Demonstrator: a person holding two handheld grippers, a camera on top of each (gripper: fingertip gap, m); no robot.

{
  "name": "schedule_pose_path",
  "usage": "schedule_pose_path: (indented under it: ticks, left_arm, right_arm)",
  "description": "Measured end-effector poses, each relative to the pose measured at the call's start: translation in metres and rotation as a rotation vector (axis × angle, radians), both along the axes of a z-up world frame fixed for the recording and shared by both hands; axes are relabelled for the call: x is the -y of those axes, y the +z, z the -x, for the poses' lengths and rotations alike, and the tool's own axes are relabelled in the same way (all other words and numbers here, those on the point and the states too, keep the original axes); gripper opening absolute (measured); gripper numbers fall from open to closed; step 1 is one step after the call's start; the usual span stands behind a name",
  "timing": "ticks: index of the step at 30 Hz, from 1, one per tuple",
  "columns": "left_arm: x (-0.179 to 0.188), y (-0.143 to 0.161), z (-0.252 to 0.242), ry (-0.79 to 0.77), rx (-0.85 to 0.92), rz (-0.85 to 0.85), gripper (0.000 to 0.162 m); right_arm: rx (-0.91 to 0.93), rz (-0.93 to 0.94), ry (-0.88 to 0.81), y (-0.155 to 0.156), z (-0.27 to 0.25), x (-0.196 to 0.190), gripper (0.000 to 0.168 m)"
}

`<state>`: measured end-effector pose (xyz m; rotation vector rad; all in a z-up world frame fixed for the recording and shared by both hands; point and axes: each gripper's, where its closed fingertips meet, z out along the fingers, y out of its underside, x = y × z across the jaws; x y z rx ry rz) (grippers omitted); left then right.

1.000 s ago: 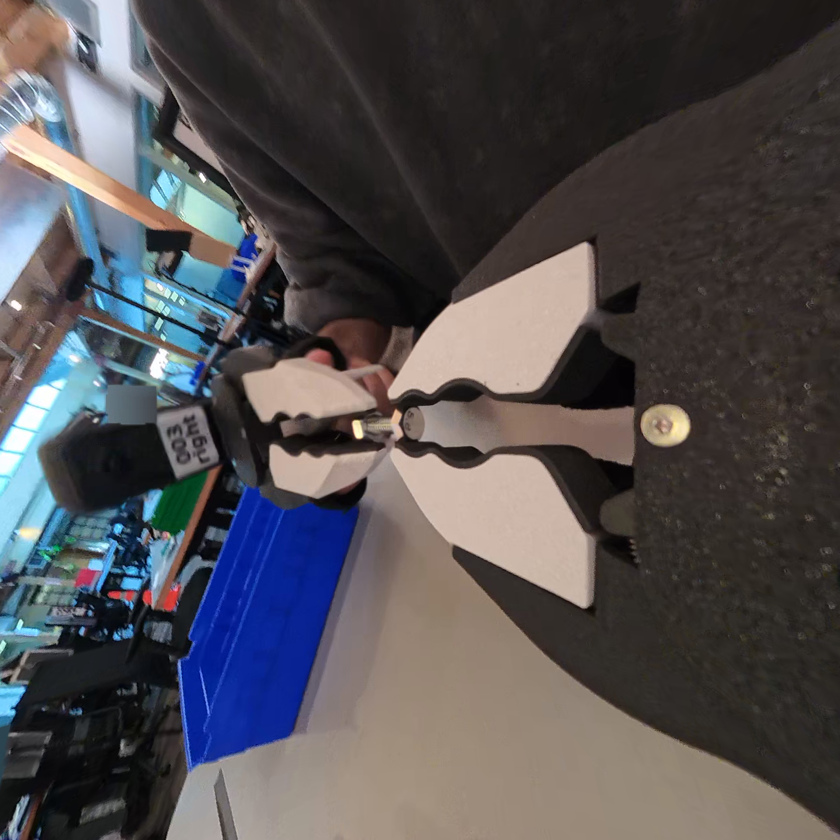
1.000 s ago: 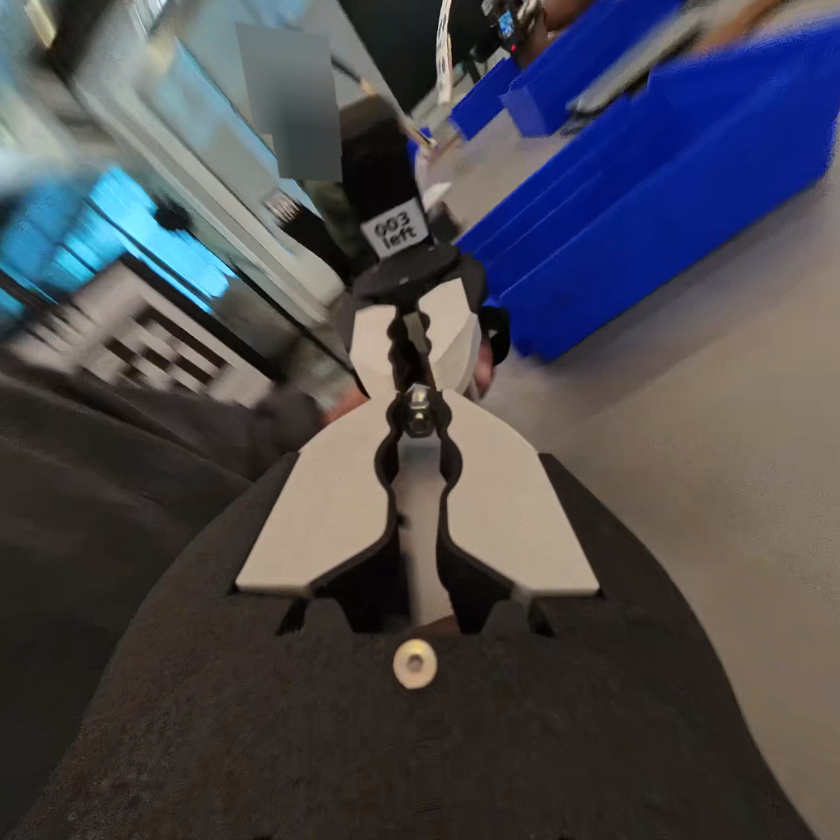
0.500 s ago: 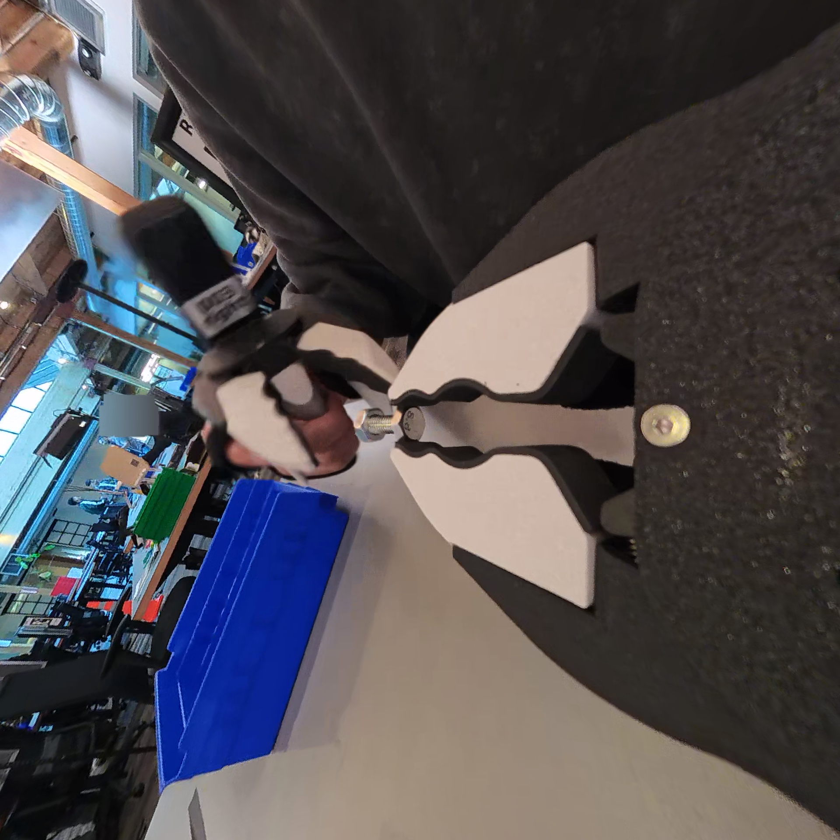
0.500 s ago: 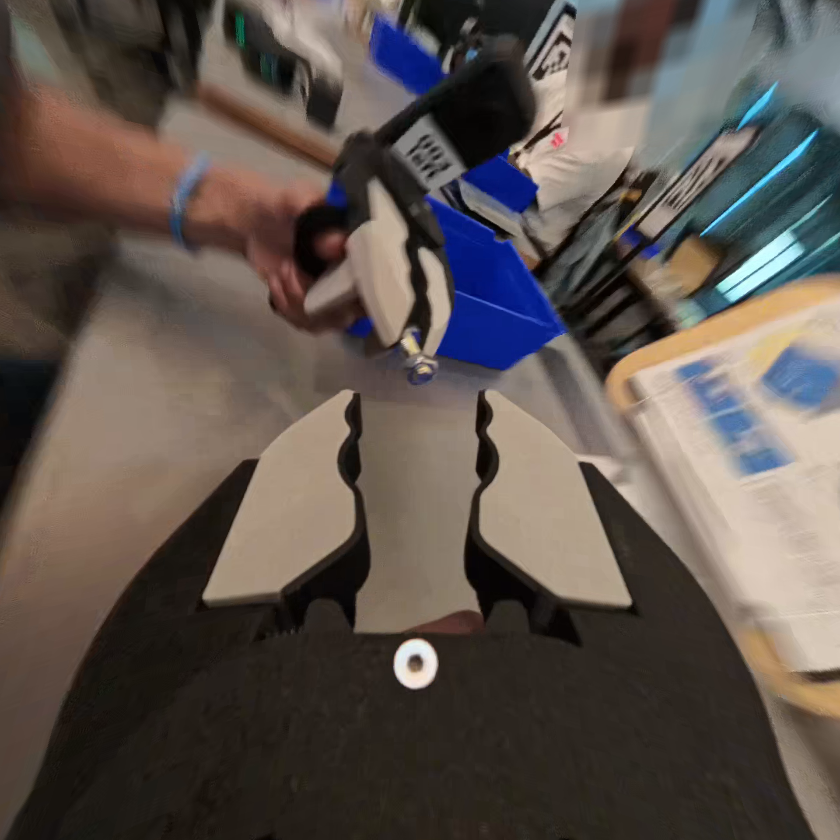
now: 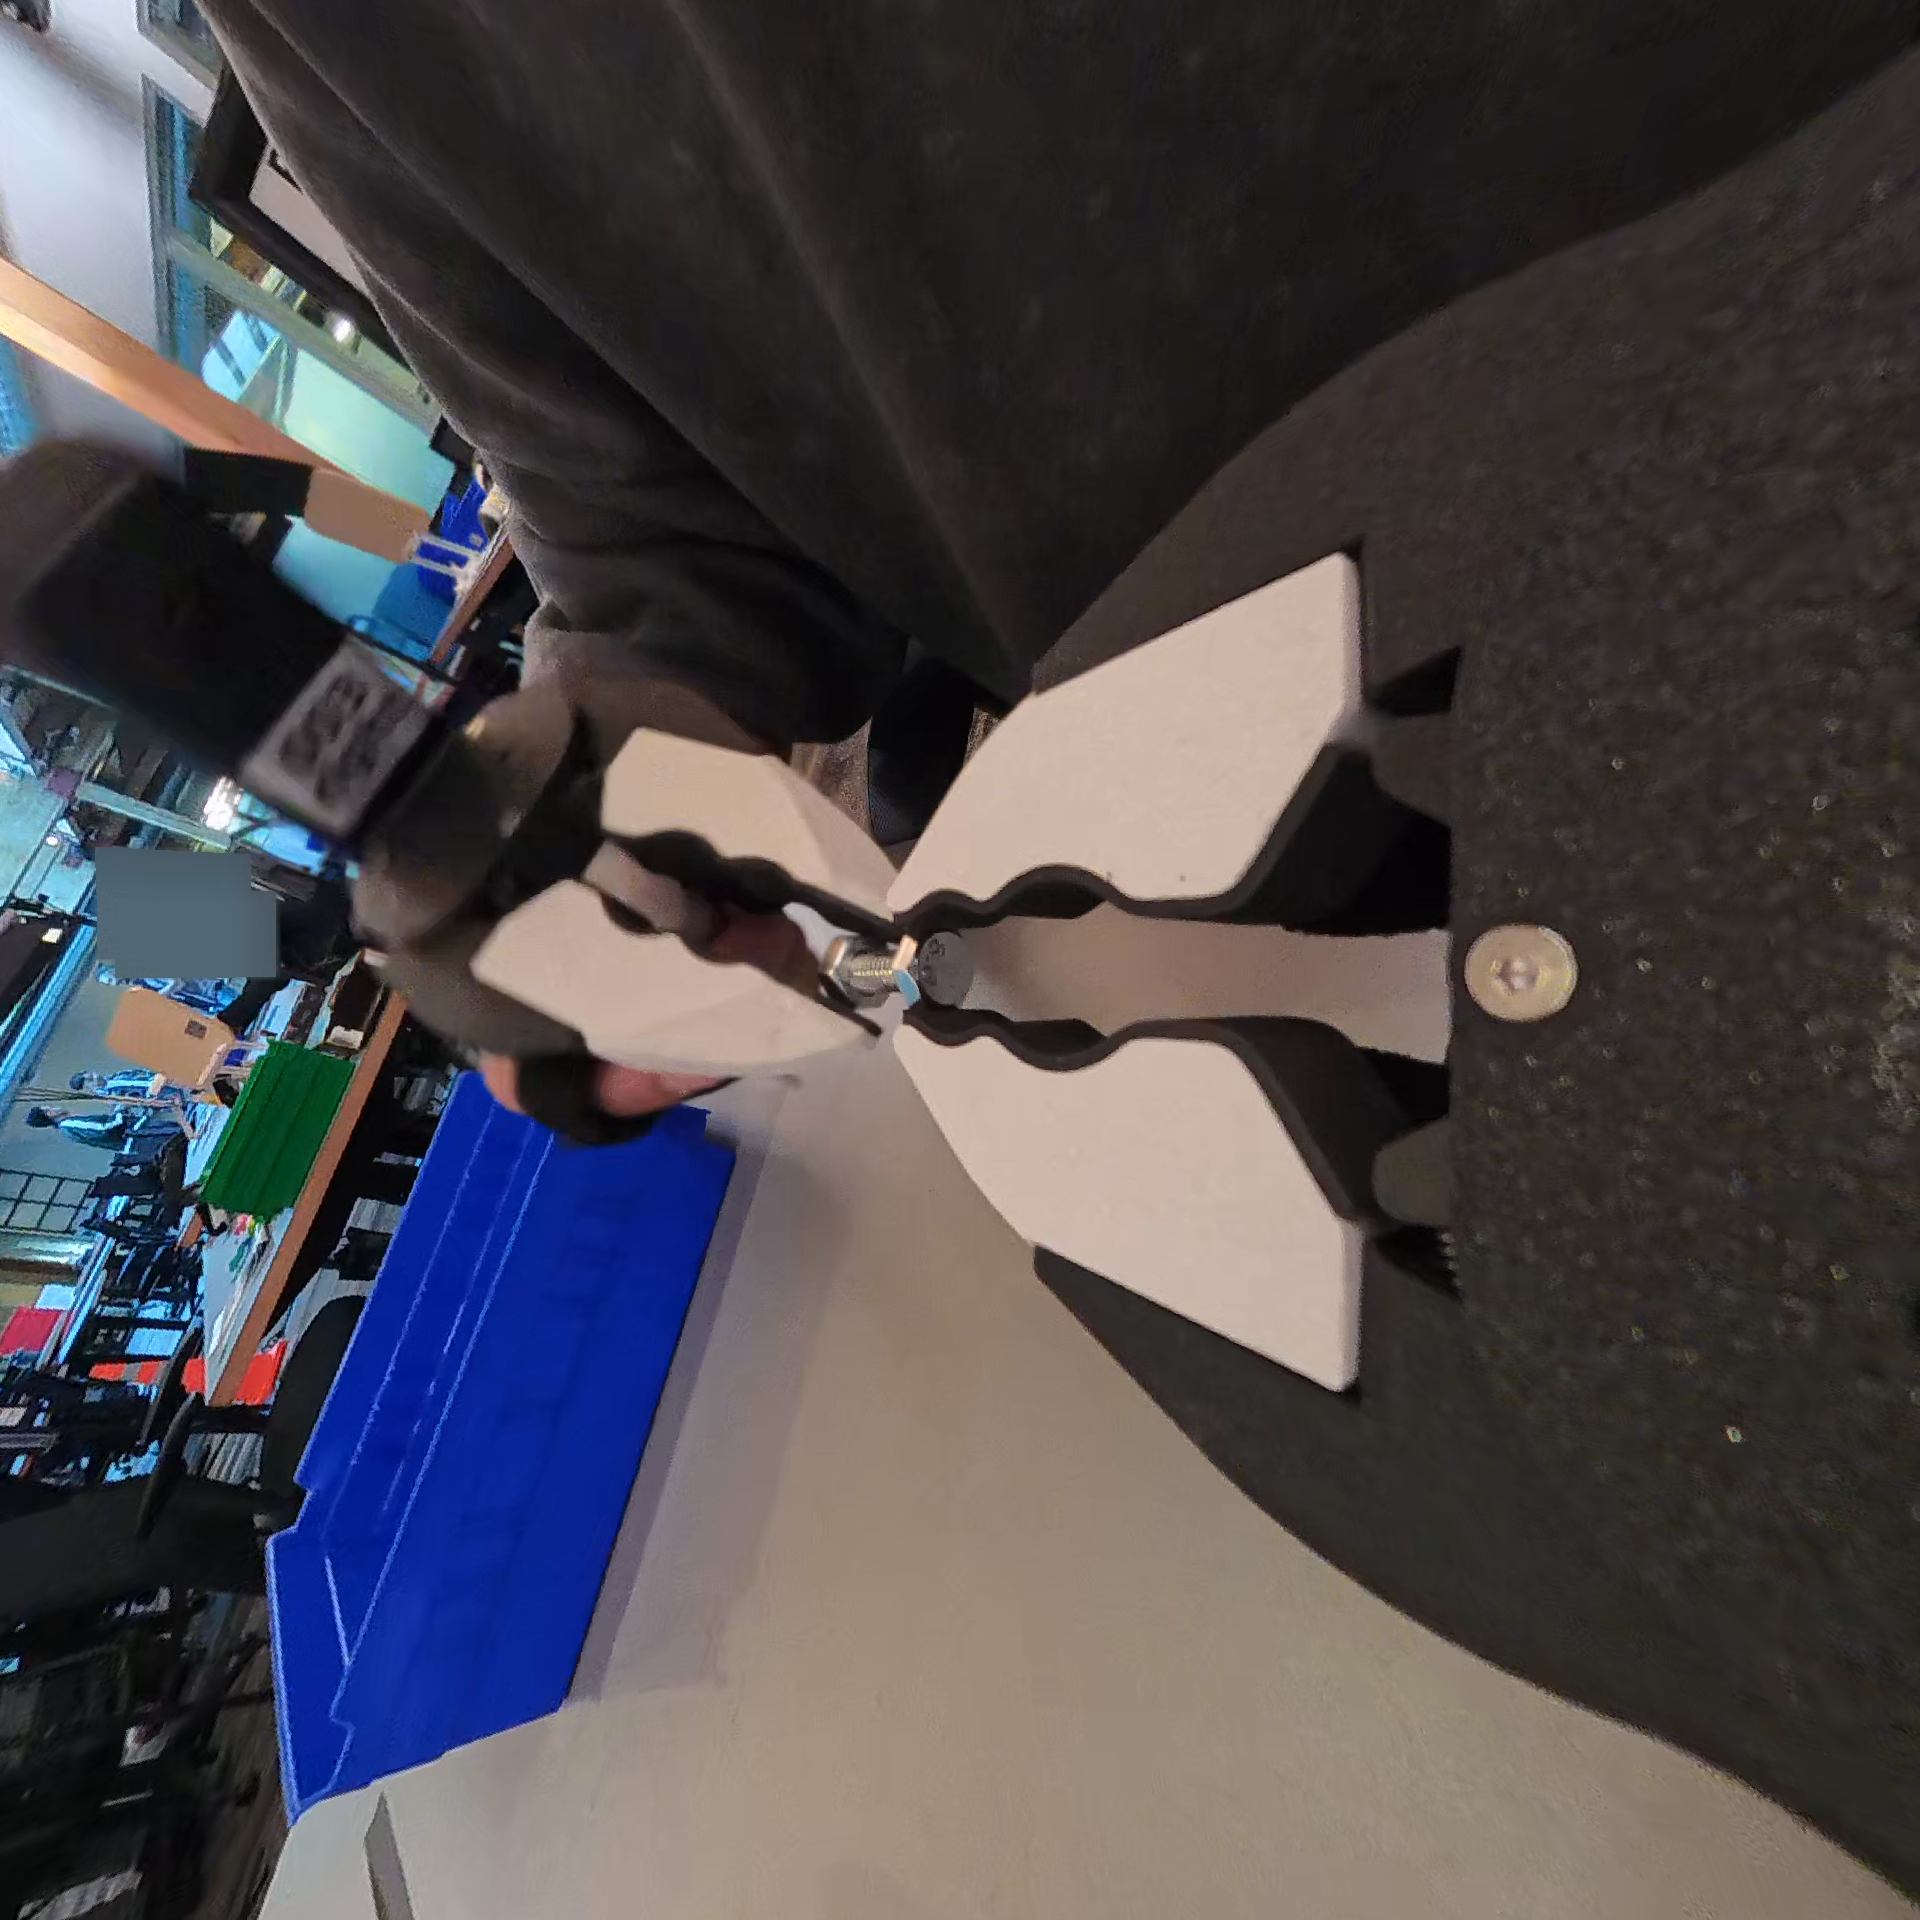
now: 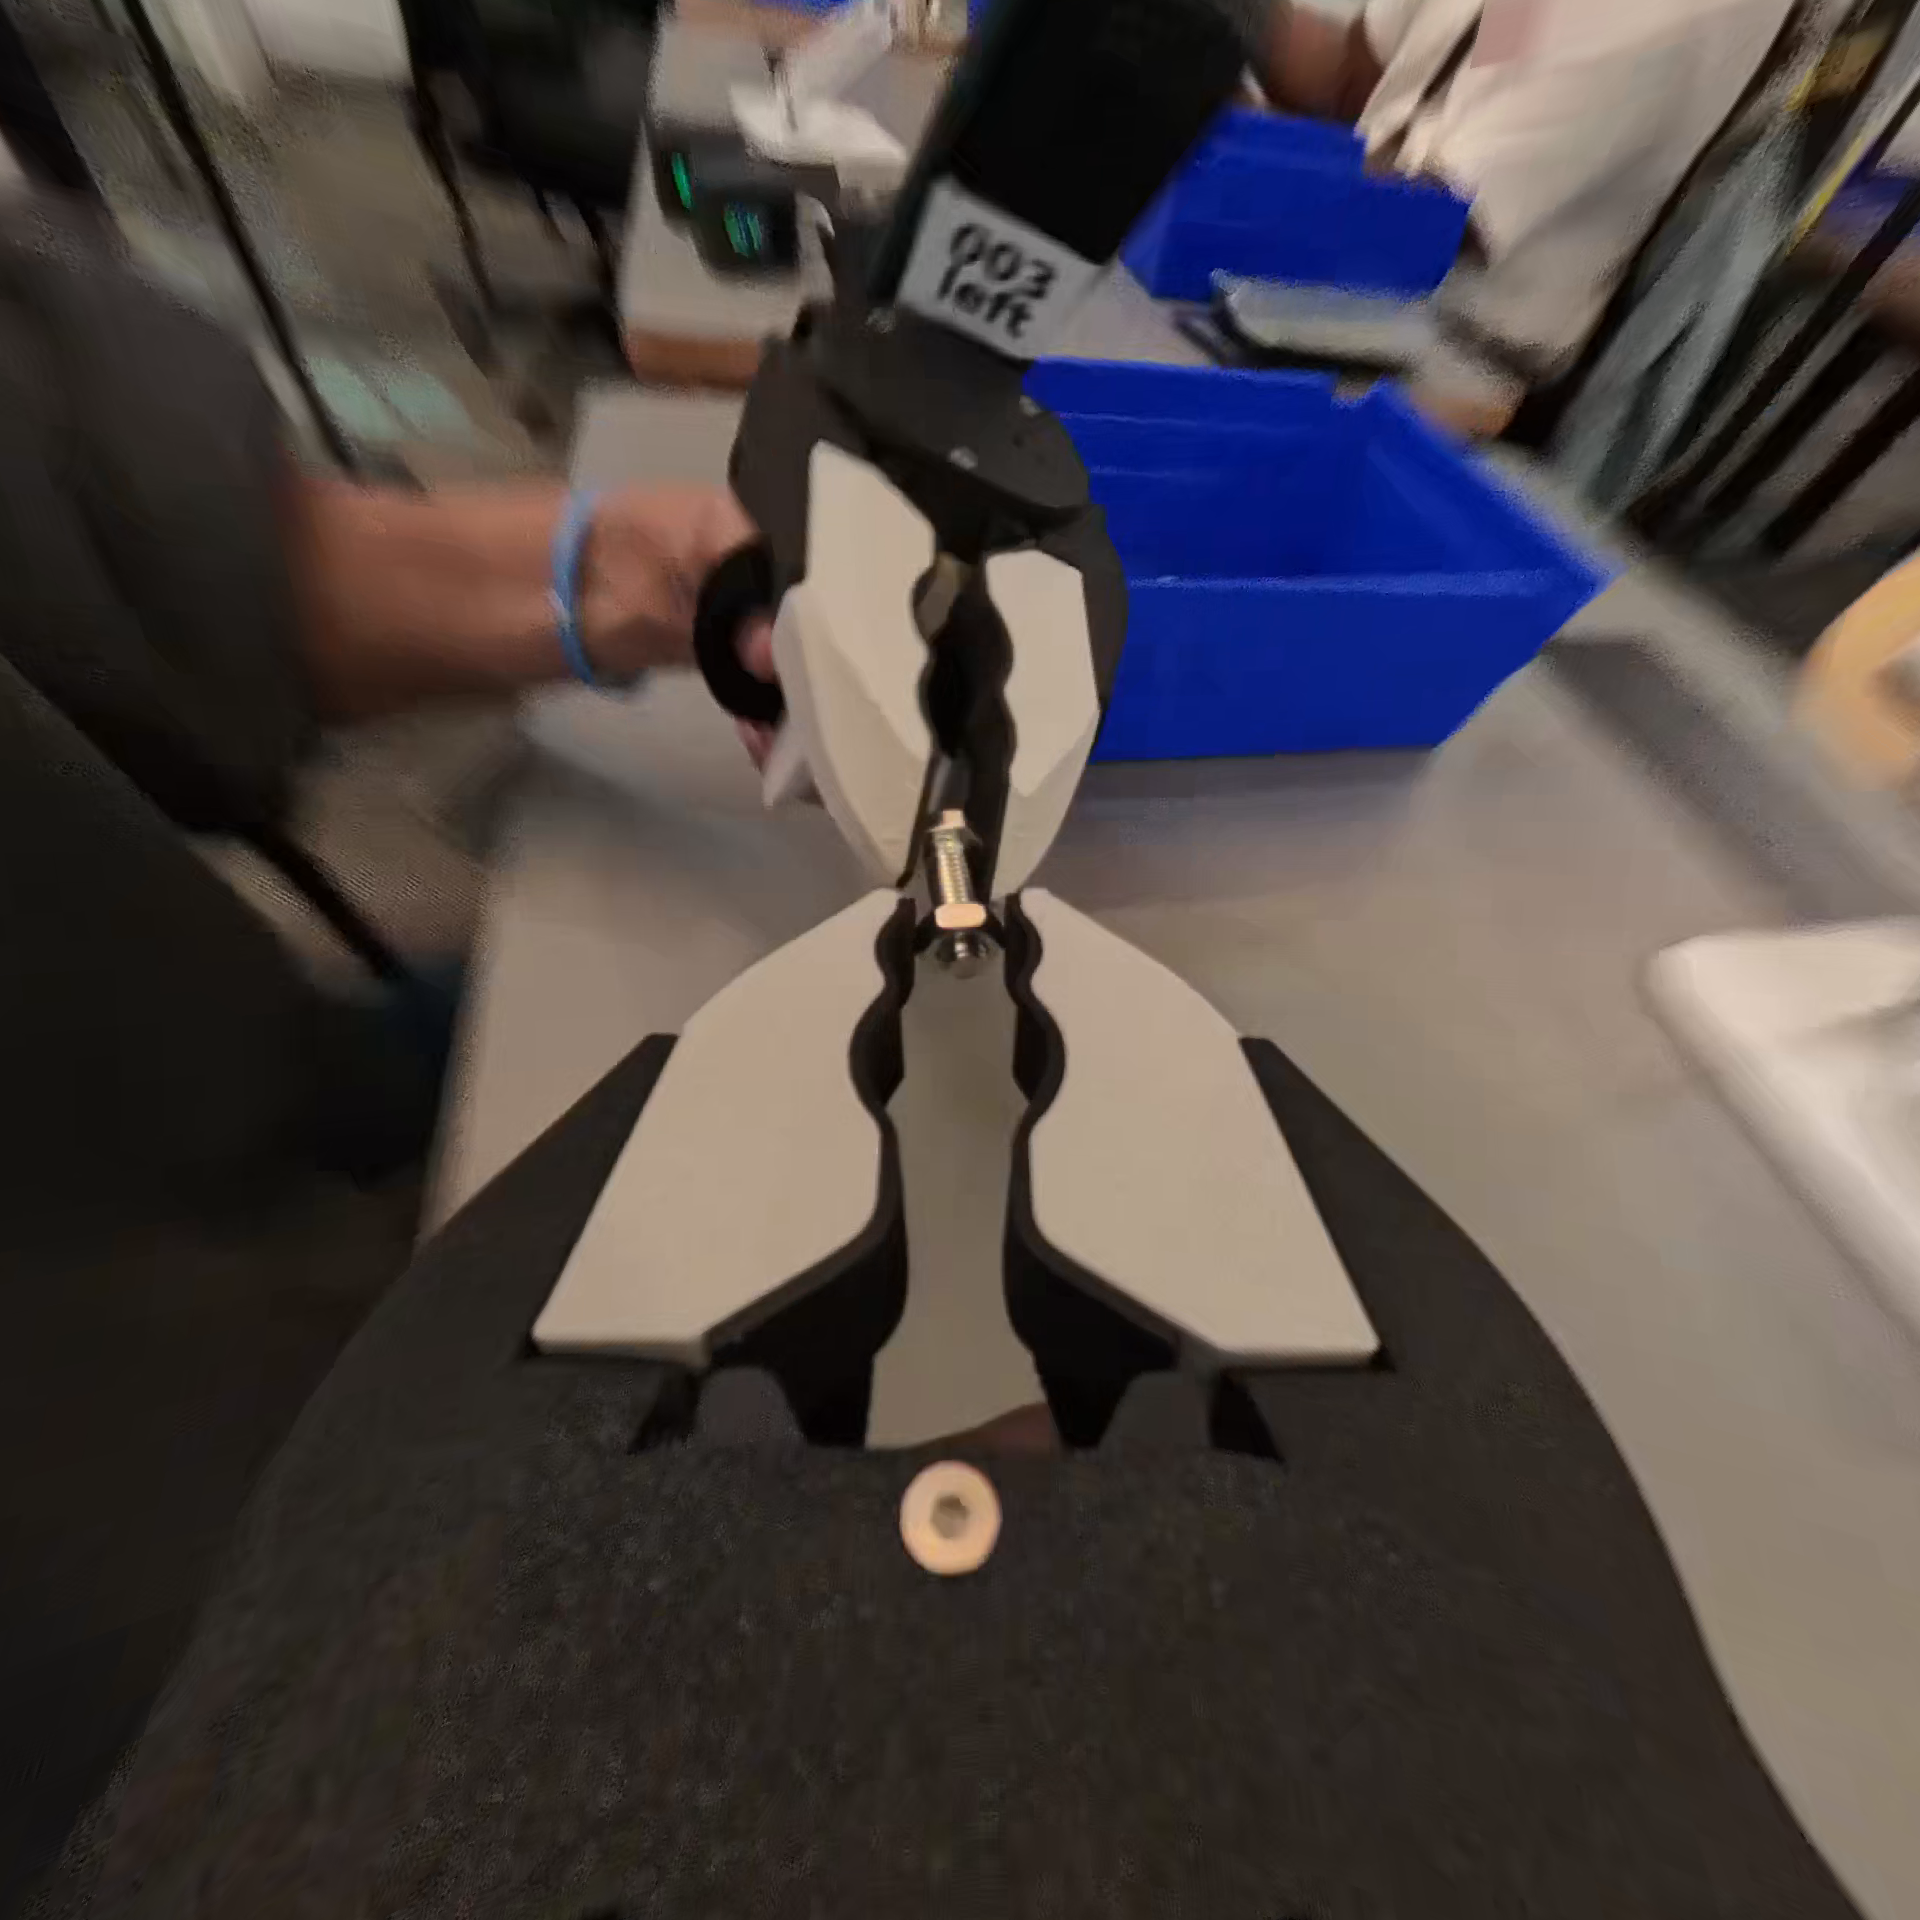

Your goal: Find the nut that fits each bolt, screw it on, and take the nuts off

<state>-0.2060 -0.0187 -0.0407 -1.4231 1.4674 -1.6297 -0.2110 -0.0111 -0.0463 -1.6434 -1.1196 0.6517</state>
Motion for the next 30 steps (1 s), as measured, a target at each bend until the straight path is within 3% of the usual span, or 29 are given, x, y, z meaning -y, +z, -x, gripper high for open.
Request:
schedule_pose_path:
  ticks: [6, 8, 10, 13, 17, 20, 24, 26, 27, 30]
  left_arm:
    - [-0.002, 0.006, -0.003, 0.046, 0.016, -0.057, 0.014]
    - [-0.001, 0.008, -0.002, 0.040, 0.022, -0.060, 0.014]
    - [-0.001, 0.008, -0.002, 0.036, 0.019, -0.046, 0.014]
    - [-0.004, 0.010, 0.000, 0.031, 0.033, 0.001, 0.014]
    - [-0.004, 0.017, 0.004, -0.004, 0.074, 0.080, 0.014]
    - [-0.004, 0.016, 0.004, -0.013, 0.078, 0.095, 0.014]
    - [0.000, 0.016, 0.003, -0.029, 0.073, 0.095, 0.014]
    - [0.002, 0.015, 0.003, -0.037, 0.066, 0.091, 0.014]
    - [0.002, 0.016, 0.003, -0.034, 0.069, 0.089, 0.014]
    - [0.001, 0.014, 0.003, -0.023, 0.061, 0.078, 0.014]
  right_arm:
    - [-0.720, 1.035, 0.048, 0.012, -0.001, 0.001, 0.023]
    - [-0.851, 1.214, 0.101, 0.012, 0.000, 0.004, 0.029]
    - [-0.826, 1.112, 0.128, 0.013, 0.001, 0.008, 0.036]
    - [-0.694, 0.738, 0.109, 0.020, -0.003, 0.010, 0.046]
    - [-0.043, -0.138, -0.130, 0.003, -0.022, -0.007, 0.048]
    - [0.324, -0.672, -0.174, 0.013, -0.022, -0.005, 0.041]
    - [0.444, -0.839, -0.127, 0.016, -0.007, 0.001, 0.038]
    - [0.463, -0.864, -0.116, 0.017, -0.005, -0.001, 0.024]
    - [0.466, -0.851, -0.096, 0.015, -0.004, -0.001, 0.015]
    - [0.408, -0.726, -0.081, 0.014, -0.003, -0.003, 0.014]
